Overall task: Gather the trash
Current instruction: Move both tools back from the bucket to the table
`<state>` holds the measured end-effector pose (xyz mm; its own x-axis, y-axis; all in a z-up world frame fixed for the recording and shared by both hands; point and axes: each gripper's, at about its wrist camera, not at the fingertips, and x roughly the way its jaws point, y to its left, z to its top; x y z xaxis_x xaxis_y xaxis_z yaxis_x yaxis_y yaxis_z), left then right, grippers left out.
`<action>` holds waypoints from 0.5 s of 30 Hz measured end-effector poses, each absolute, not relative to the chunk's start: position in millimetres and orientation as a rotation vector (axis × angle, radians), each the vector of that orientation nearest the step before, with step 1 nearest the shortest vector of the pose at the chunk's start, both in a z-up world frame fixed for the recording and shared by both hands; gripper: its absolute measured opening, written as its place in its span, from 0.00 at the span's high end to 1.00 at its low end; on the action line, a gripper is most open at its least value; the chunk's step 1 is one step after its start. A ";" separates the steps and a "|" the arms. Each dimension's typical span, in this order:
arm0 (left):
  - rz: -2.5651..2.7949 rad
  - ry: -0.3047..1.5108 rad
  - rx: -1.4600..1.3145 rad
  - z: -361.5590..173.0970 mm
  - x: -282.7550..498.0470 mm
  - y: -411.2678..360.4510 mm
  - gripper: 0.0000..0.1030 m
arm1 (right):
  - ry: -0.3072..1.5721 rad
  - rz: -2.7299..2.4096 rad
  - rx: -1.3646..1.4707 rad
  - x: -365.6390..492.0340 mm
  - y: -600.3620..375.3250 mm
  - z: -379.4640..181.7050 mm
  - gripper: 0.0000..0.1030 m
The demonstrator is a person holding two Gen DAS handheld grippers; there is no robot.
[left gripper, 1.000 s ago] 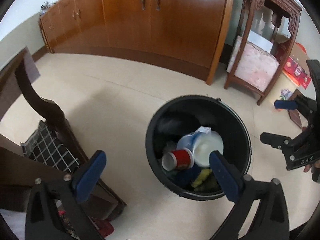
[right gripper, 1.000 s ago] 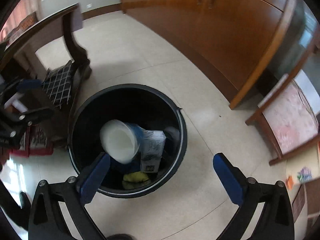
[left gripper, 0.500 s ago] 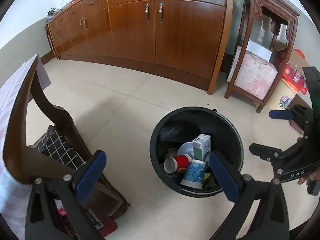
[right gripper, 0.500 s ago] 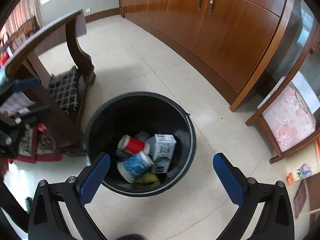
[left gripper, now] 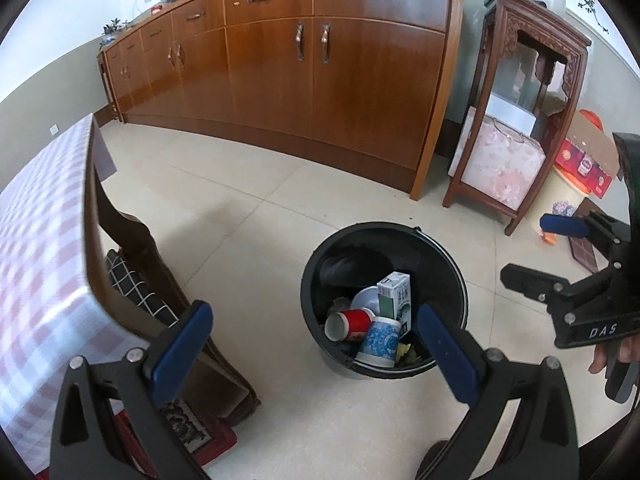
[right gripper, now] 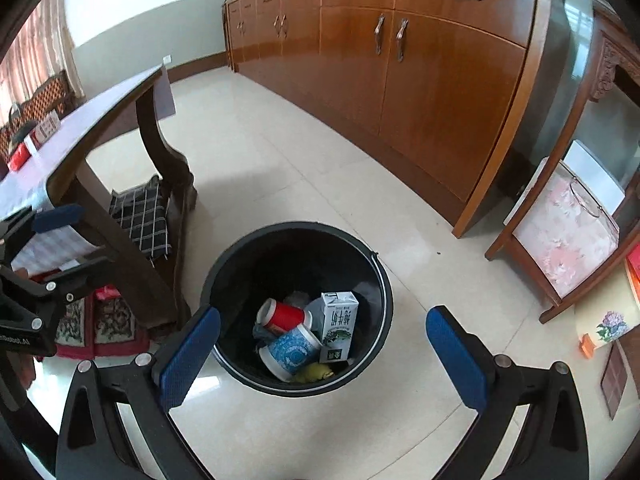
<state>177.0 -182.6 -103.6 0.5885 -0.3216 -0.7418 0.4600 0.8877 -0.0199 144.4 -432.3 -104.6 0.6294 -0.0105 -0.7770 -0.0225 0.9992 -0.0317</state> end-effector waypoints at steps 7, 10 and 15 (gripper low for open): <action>-0.444 0.787 0.172 -84.2 163.2 -169.6 0.00 | 0.840 0.004 -0.035 131.3 -421.6 -86.4 0.00; -0.431 0.760 0.160 -71.6 157.9 -158.2 0.00 | 0.814 0.005 -0.041 124.0 -409.8 -74.1 0.00; -0.385 0.718 0.131 -50.0 156.5 -131.8 0.00 | 0.748 0.023 -0.071 113.4 -380.2 -45.9 0.00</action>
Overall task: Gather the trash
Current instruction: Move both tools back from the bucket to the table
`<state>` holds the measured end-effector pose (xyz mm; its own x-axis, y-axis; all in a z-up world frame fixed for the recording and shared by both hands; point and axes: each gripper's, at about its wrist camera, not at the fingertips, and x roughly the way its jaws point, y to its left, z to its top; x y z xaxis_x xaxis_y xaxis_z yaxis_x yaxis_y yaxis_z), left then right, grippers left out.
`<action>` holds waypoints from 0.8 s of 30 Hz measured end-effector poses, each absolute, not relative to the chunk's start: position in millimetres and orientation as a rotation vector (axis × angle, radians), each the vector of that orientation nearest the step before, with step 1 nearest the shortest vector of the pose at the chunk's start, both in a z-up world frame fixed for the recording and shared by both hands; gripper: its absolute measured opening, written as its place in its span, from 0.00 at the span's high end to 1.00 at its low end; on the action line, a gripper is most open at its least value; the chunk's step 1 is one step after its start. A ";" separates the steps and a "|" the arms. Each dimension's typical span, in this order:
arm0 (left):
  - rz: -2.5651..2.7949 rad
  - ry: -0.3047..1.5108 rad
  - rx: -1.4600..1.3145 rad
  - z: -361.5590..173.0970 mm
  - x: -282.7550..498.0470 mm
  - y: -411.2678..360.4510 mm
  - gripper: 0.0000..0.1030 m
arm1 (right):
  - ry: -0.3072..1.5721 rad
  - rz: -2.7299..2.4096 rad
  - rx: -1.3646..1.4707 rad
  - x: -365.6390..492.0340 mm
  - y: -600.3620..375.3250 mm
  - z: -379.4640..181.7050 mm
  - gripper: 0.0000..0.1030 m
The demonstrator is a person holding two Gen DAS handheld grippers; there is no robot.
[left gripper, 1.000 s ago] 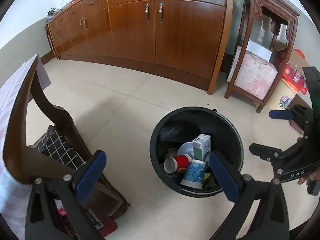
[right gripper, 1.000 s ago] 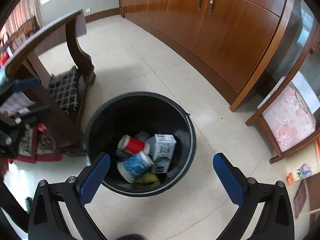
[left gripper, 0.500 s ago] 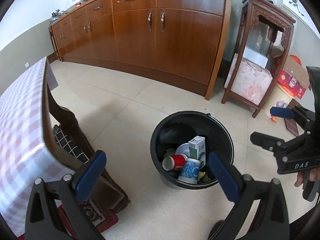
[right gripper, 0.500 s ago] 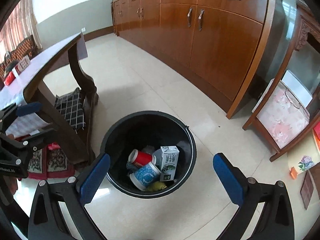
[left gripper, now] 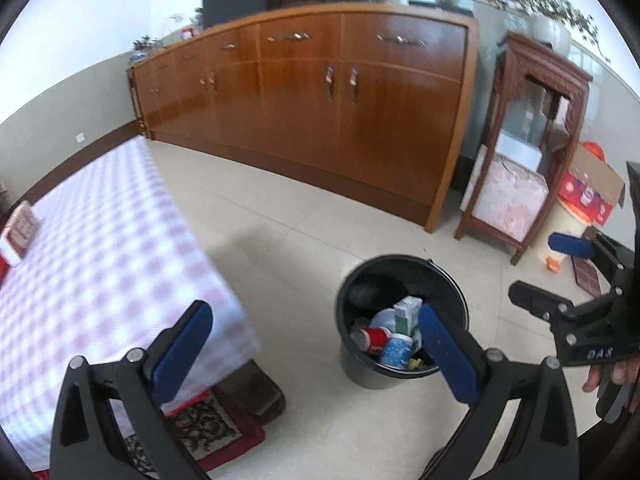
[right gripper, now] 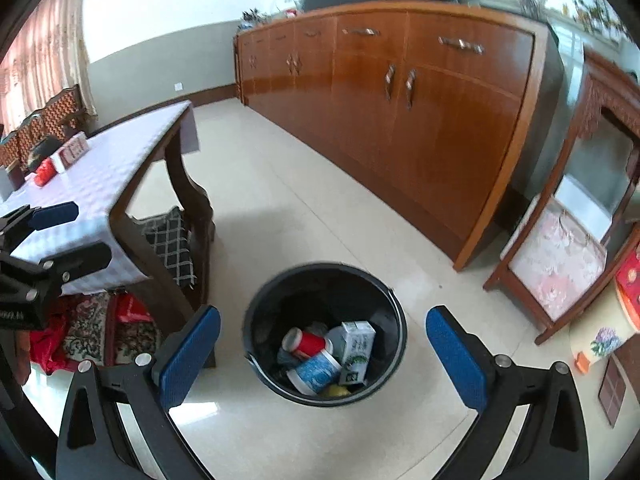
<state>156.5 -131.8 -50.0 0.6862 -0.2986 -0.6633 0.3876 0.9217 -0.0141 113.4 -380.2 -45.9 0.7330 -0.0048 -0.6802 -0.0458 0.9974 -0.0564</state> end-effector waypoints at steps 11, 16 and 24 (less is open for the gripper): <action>-0.226 0.642 0.048 -15.0 145.8 -46.5 0.00 | 0.671 0.142 -0.144 123.8 -290.7 -2.2 0.00; -0.131 0.613 0.015 -11.1 139.1 5.7 0.00 | 0.646 0.207 -0.161 133.0 -253.0 8.1 0.00; 0.049 0.592 -0.042 -7.5 134.3 103.2 0.00 | 0.630 0.349 -0.194 156.3 -172.0 12.6 0.00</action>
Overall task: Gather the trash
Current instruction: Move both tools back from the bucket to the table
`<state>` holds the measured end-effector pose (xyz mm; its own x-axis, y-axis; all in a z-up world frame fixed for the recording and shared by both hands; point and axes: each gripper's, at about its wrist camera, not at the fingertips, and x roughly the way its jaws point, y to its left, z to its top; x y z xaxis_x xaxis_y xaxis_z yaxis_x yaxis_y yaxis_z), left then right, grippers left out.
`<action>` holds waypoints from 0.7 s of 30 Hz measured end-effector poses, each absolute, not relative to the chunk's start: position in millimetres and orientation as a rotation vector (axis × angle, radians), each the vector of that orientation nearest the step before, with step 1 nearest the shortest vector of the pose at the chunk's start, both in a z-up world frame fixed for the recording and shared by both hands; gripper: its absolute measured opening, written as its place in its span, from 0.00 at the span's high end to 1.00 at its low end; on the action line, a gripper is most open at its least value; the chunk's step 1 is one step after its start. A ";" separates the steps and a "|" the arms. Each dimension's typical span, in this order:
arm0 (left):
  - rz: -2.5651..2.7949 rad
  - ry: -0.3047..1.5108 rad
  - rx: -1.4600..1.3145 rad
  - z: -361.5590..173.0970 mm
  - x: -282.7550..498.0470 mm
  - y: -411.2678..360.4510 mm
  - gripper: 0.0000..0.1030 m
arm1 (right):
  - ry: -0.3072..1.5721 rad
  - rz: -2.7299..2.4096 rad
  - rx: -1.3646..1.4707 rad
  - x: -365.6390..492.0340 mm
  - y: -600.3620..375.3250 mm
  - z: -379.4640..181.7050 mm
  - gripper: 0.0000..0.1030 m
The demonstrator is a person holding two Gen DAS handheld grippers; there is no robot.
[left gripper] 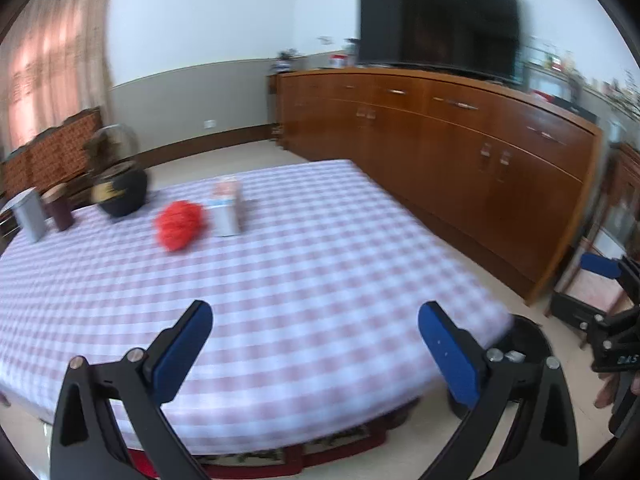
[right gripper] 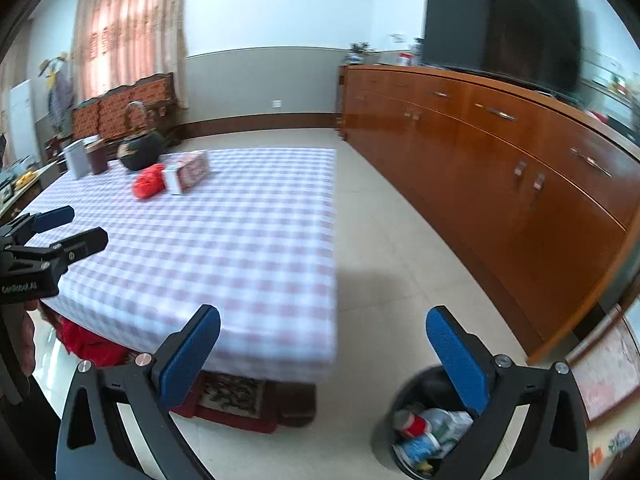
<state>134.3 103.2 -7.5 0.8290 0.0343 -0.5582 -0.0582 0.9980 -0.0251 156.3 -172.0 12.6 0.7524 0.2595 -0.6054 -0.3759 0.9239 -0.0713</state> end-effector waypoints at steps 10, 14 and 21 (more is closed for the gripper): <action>0.232 0.602 -0.098 -15.4 142.1 215.7 0.02 | 0.700 0.456 -0.210 206.6 -67.3 4.0 0.00; 0.292 0.615 -0.109 -21.8 149.5 255.2 0.03 | 0.714 0.501 -0.217 230.0 -21.6 -0.6 0.00; 0.343 0.646 -0.139 -37.1 170.6 310.3 0.03 | 0.731 0.560 -0.255 274.1 58.1 -13.5 0.04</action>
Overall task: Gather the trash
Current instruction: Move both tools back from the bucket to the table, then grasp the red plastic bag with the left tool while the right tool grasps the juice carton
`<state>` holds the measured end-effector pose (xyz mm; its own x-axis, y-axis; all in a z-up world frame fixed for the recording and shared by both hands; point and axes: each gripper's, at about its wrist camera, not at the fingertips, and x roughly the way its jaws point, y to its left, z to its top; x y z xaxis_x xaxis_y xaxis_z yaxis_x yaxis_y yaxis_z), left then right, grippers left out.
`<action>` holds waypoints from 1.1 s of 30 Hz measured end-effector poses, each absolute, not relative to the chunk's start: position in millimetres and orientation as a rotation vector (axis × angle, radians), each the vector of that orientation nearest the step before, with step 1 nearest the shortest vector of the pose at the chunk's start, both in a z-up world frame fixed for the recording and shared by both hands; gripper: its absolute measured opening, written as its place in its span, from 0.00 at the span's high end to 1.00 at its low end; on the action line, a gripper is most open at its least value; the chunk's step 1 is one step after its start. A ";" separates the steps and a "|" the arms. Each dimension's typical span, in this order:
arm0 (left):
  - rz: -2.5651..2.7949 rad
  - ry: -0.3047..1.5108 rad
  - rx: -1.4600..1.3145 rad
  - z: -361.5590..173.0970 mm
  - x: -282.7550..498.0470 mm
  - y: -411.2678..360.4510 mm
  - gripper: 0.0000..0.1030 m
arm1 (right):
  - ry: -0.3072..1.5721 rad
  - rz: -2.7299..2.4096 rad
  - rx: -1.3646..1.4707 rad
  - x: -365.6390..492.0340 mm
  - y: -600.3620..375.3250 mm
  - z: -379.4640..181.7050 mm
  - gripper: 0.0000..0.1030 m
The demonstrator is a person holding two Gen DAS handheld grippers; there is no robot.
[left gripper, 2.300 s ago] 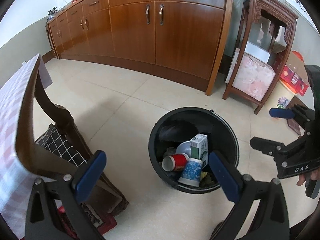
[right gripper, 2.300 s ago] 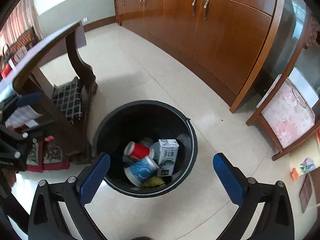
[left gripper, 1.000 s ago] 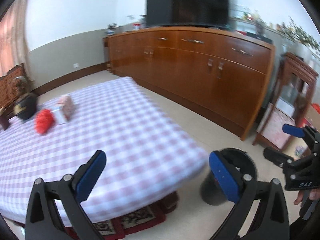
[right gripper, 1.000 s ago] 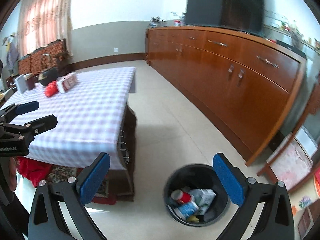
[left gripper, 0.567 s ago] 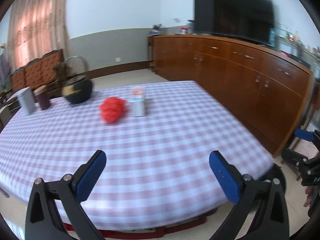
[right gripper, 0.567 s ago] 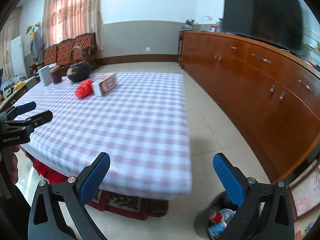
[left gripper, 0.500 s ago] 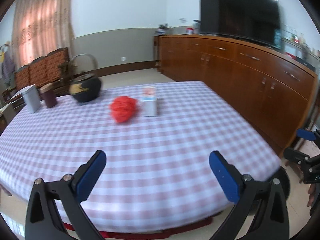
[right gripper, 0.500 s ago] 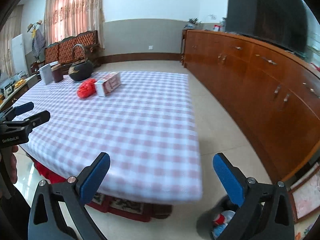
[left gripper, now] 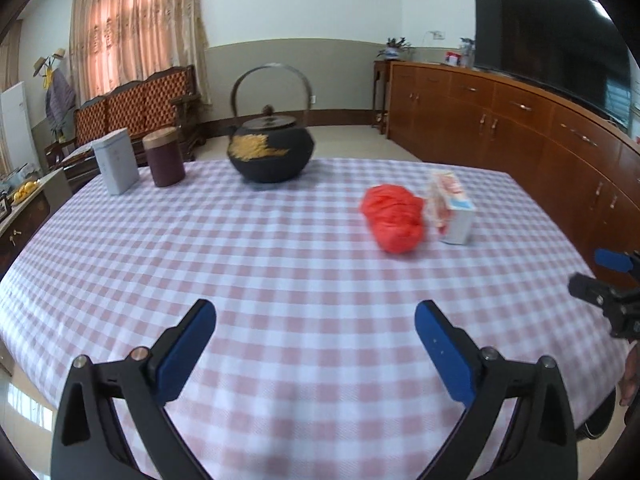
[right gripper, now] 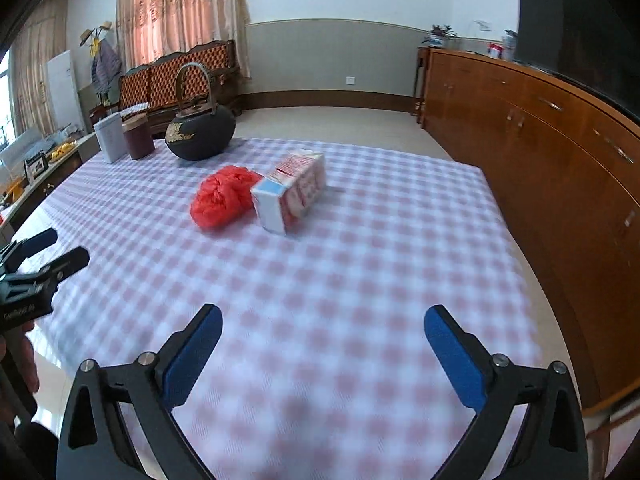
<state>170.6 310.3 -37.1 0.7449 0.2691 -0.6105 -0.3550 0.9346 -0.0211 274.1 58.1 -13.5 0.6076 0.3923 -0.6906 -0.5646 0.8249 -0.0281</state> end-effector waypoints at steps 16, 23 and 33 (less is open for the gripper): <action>0.346 0.686 -0.168 -54.0 229.8 343.6 0.05 | 0.845 0.533 -0.290 382.2 161.7 -57.4 0.55; 0.295 0.685 -0.154 -55.1 254.8 319.5 0.05 | 0.865 0.499 -0.248 417.9 131.4 -63.6 0.58; 0.245 0.721 -0.119 -56.2 300.2 288.7 0.05 | 0.789 0.516 -0.223 438.5 110.3 -45.8 0.65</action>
<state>300.2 288.7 -56.2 0.7242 0.1806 -0.6656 -0.2622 0.9647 -0.0236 438.5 110.3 -45.8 0.5894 0.3578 -0.7243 -0.5204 0.8539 -0.0017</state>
